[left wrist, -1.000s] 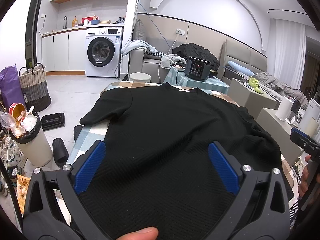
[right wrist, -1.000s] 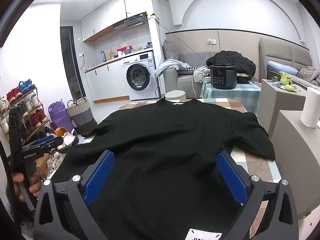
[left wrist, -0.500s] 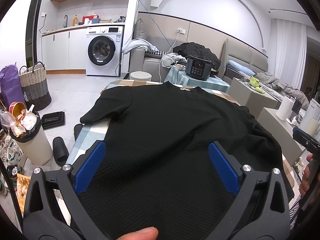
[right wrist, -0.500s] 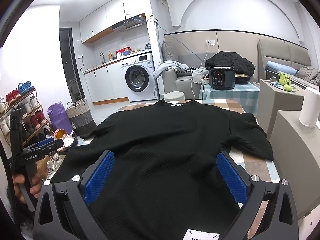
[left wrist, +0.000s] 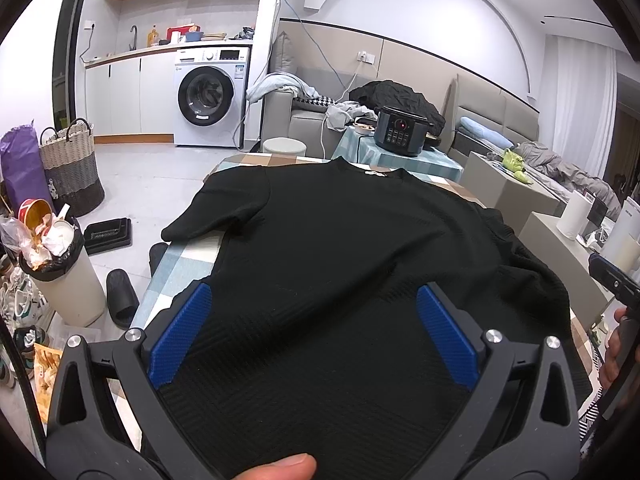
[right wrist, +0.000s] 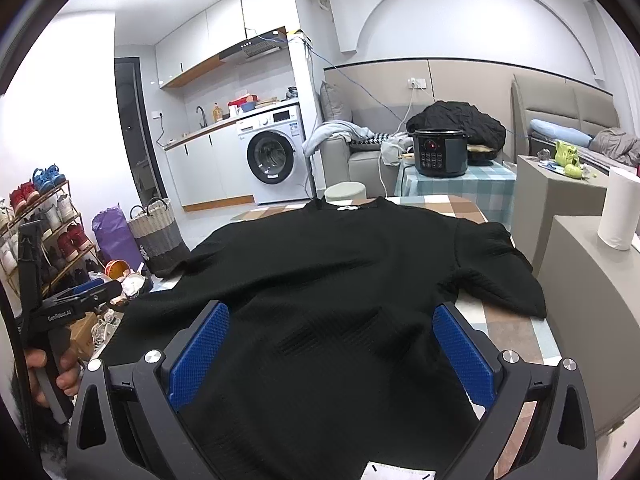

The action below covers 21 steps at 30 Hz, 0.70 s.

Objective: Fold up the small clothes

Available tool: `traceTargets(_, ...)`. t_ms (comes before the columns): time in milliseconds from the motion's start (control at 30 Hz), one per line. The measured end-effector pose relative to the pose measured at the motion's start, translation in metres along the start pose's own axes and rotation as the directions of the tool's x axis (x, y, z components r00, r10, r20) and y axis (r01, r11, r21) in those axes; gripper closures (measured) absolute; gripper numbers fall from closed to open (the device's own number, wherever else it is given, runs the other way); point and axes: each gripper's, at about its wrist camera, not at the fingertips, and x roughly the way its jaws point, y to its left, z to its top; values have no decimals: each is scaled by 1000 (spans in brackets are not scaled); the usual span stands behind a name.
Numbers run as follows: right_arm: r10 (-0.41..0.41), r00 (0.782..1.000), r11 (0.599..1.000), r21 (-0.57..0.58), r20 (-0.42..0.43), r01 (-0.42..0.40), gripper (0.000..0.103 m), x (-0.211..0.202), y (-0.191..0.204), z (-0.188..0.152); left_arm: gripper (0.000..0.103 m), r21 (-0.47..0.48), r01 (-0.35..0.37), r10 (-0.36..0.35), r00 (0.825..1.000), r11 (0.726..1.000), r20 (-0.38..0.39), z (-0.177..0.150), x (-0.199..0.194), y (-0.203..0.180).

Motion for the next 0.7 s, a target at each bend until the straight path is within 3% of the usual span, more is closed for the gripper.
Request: traceTargets(700,-10,1000,999,31,-21,11,0,11,-6,3,1,10,-5,6,1000,1000,-13,0,8,4)
